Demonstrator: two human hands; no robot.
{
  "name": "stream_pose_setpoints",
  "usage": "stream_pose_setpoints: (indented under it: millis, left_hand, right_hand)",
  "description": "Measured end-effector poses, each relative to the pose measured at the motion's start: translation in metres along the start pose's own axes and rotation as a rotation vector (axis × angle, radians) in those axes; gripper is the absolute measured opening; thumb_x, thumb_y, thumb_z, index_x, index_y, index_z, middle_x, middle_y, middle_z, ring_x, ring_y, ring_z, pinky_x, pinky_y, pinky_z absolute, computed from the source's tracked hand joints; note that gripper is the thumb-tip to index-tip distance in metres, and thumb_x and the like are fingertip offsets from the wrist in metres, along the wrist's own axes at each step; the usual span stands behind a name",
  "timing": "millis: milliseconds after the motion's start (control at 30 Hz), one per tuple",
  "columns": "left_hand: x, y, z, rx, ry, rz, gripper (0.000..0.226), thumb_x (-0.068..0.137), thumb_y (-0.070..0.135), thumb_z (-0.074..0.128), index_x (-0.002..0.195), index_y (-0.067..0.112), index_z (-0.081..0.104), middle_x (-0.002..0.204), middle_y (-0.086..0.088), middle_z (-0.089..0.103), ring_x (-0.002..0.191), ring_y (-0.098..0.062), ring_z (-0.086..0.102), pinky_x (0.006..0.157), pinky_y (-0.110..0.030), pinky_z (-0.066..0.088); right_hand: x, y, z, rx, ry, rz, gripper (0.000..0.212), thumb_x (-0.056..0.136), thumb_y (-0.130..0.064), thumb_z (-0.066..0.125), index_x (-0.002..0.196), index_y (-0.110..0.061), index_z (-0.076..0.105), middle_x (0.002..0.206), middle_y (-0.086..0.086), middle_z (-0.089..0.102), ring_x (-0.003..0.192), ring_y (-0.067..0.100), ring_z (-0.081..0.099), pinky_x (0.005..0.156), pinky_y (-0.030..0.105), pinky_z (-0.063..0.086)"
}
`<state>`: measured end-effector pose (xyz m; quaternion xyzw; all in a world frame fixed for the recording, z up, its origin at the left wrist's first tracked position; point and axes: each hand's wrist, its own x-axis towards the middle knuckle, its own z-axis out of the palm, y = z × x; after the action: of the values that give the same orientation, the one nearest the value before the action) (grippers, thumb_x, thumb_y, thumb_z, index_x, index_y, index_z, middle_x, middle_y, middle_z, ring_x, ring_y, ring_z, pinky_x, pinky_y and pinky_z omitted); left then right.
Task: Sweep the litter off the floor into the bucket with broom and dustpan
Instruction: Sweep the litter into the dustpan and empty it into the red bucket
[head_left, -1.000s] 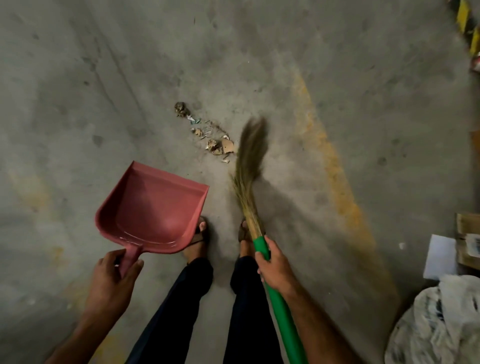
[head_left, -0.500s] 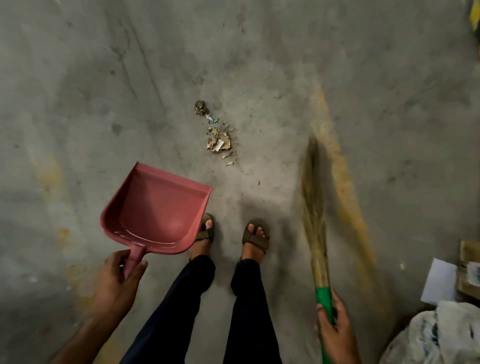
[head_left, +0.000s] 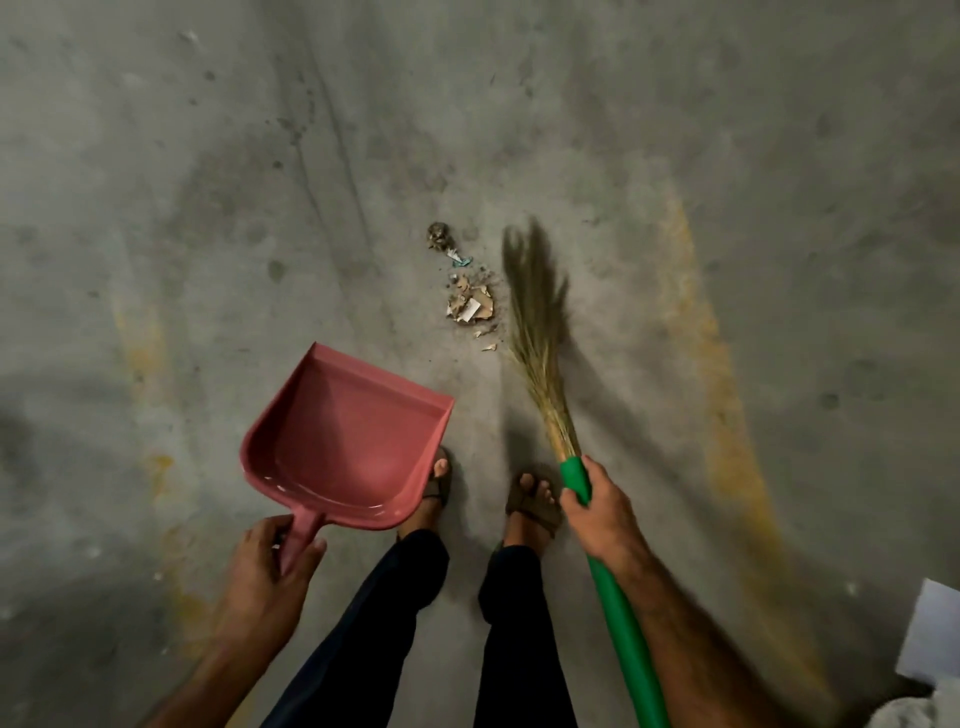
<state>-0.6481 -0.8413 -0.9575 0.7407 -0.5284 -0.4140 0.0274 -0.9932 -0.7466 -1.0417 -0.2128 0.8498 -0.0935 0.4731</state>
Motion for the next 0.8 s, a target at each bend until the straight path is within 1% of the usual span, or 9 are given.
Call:
stream_pose_setpoints:
  millis: [133,200,300,367,433,533,633,700,800]
  left_hand:
    - [0.001,-0.008,-0.001,-0.05,0.044,-0.017,0.024,0.085,0.013,0.072,0.105,0.015,0.058,0.092,-0.004,0.061,0.081,-0.022,0.06,0.064,-0.029,0.046]
    - [0.002,-0.016,0.0,-0.074,0.054,-0.024,0.026,0.085,0.014,0.073,0.106,0.017,0.057,0.093,-0.002,0.06,0.082,-0.022,0.06,0.067,-0.03,0.047]
    - [0.004,-0.028,0.001,-0.088,0.063,-0.034,0.028,0.084,0.023,0.074,0.106,0.022,0.057,0.095,0.001,0.06,0.084,-0.019,0.06,0.071,-0.035,0.048]
    - [0.004,-0.033,0.001,-0.097,0.073,-0.049,0.026,0.084,0.02,0.074,0.104,0.021,0.058,0.095,0.001,0.061,0.083,-0.017,0.06,0.069,-0.033,0.048]
    - [0.004,-0.041,0.001,-0.104,0.086,-0.082,0.024,0.084,0.018,0.074,0.102,0.022,0.059,0.093,0.001,0.063,0.081,-0.016,0.062,0.067,-0.033,0.051]
    - [0.002,-0.053,-0.001,-0.091,0.094,-0.109,0.025,0.084,0.024,0.074,0.102,0.029,0.057,0.096,0.002,0.062,0.083,-0.016,0.062,0.071,-0.041,0.054]
    - [-0.003,-0.058,-0.004,-0.048,0.08,-0.109,0.026,0.084,0.023,0.073,0.105,0.025,0.058,0.097,0.003,0.059,0.085,-0.013,0.06,0.069,-0.031,0.048]
    - [-0.006,-0.058,-0.004,-0.024,0.066,-0.104,0.026,0.084,0.024,0.073,0.107,0.024,0.059,0.098,0.004,0.059,0.086,-0.011,0.06,0.07,-0.029,0.047]
    - [-0.012,-0.061,0.0,-0.059,0.053,-0.142,0.027,0.084,0.025,0.073,0.107,0.023,0.059,0.099,0.002,0.06,0.087,-0.013,0.06,0.076,-0.039,0.052]
  right_hand:
    - [-0.021,-0.009,-0.01,0.126,0.013,-0.099,0.062,0.086,-0.029,0.069,0.143,-0.035,0.045,0.122,0.003,0.066,0.091,0.024,0.068,0.08,0.037,0.058]
    - [-0.032,-0.017,-0.022,0.118,0.061,-0.181,0.063,0.086,-0.027,0.07,0.143,-0.038,0.044,0.121,-0.001,0.065,0.092,0.017,0.065,0.079,0.032,0.056]
    - [-0.032,-0.054,-0.042,-0.12,0.195,-0.309,0.07,0.087,-0.029,0.069,0.148,-0.044,0.036,0.116,0.001,0.057,0.096,0.019,0.061,0.079,0.035,0.055]
    - [-0.01,-0.092,-0.052,-0.309,0.273,-0.353,0.074,0.088,-0.026,0.065,0.149,-0.049,0.03,0.113,0.006,0.054,0.094,0.027,0.06,0.077,0.038,0.055]
    - [0.025,-0.133,-0.058,-0.454,0.315,-0.38,0.073,0.089,-0.021,0.06,0.149,-0.049,0.028,0.115,0.011,0.053,0.099,0.033,0.059,0.082,0.042,0.053]
    - [0.073,-0.184,-0.067,-0.659,0.291,-0.389,0.066,0.091,-0.013,0.049,0.147,-0.044,0.035,0.119,0.016,0.053,0.108,0.039,0.056,0.091,0.045,0.049]
    - [0.091,-0.206,-0.079,-0.856,0.224,-0.341,0.056,0.092,-0.013,0.044,0.14,-0.041,0.047,0.121,0.015,0.055,0.112,0.038,0.055,0.094,0.044,0.047]
    - [0.081,-0.194,-0.087,-0.912,0.207,-0.322,0.054,0.09,-0.013,0.044,0.138,-0.039,0.05,0.12,0.015,0.056,0.111,0.038,0.056,0.093,0.044,0.048]
    - [0.043,-0.146,-0.101,-0.845,0.137,-0.294,0.061,0.087,-0.015,0.049,0.142,-0.04,0.043,0.115,0.013,0.055,0.108,0.037,0.058,0.089,0.044,0.05]
